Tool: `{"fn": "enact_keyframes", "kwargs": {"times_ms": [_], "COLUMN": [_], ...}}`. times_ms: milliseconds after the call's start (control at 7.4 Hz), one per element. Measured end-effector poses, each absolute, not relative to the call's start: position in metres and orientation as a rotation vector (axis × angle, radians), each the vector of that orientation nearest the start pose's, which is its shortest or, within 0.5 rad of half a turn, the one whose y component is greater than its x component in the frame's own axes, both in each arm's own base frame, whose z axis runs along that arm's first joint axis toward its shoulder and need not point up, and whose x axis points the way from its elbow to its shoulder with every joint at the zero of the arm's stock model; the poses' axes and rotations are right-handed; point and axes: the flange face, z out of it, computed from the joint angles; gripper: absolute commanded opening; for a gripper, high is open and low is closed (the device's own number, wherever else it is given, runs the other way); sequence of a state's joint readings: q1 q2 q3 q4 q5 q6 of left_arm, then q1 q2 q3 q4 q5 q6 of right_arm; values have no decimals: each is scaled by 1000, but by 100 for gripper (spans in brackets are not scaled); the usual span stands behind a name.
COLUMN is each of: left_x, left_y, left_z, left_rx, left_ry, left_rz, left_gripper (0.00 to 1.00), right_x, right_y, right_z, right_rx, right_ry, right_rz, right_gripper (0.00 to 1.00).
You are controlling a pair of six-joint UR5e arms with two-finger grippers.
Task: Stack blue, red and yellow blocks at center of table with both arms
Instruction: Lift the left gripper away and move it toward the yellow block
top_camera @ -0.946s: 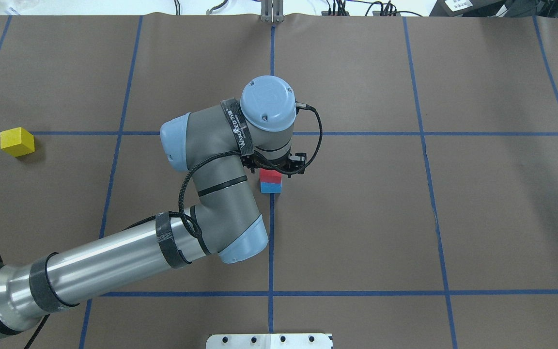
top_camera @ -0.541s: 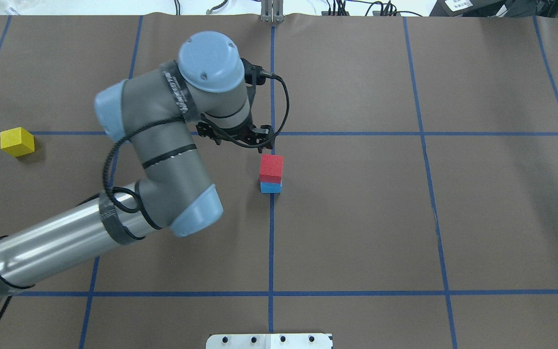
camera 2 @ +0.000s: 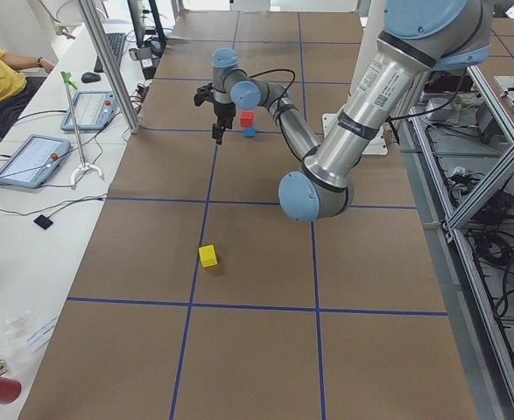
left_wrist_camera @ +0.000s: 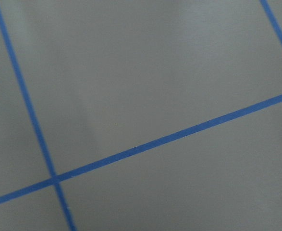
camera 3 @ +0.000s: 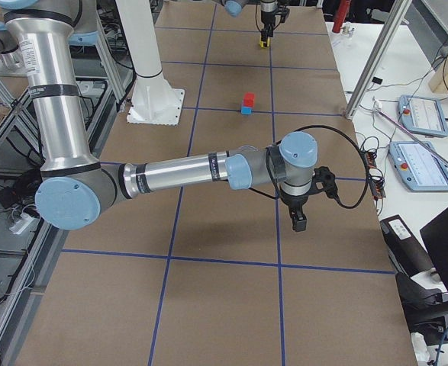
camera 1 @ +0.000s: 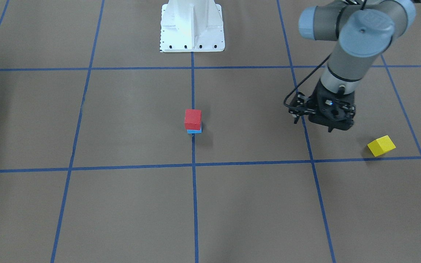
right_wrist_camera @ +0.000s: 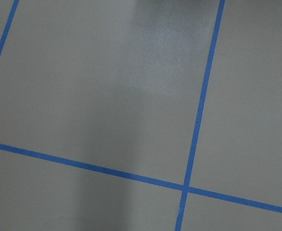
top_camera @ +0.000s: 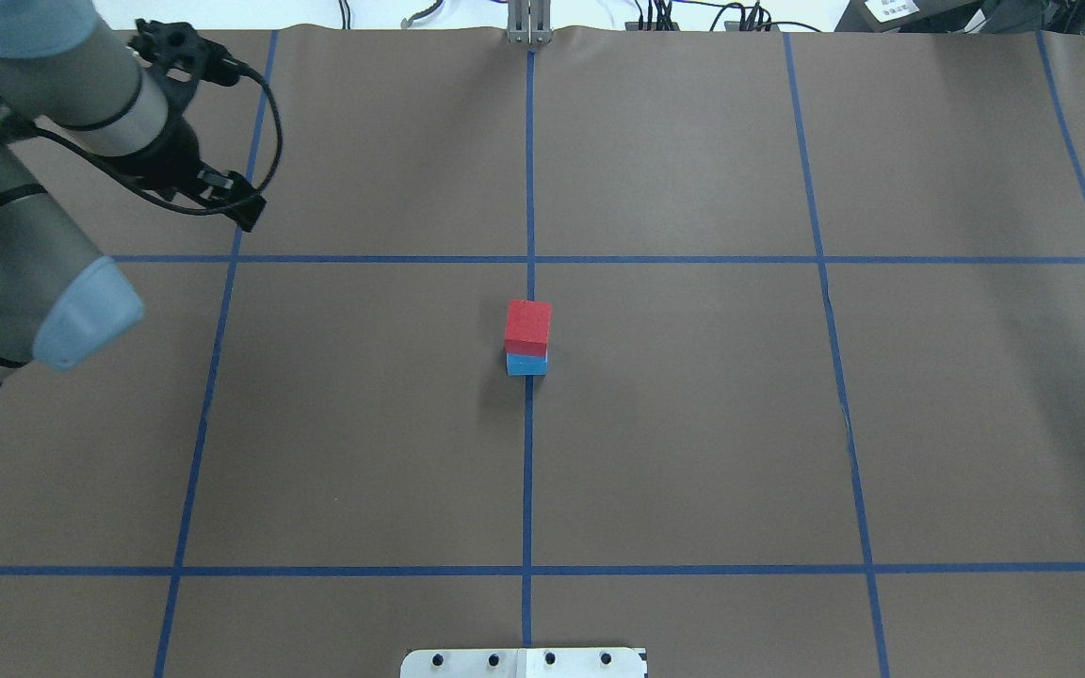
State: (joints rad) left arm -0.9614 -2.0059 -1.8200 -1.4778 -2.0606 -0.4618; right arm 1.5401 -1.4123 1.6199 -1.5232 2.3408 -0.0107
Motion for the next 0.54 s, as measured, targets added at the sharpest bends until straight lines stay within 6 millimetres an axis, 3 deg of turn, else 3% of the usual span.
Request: {"fn": "enact_keyframes", "kwargs": {"times_ms": [270,405,541], "left_x": [212,194,188], "left_y": [-550,-544,-540], "left_z": [401,424,434], "left_rx": [237,229,228], "left_ry": [686,699,719], "left_rz": [194,101,16], "left_gripper": [100,100,99], "right_x": [47,47,47], "right_y": [-567,-565,-562], "right_z": [546,549,553], "right_rx": [234,230,225], "right_ry": [-768,-768,-768], "right_rz": [-138,-139,-141], "right_gripper": [100,100,100]}}
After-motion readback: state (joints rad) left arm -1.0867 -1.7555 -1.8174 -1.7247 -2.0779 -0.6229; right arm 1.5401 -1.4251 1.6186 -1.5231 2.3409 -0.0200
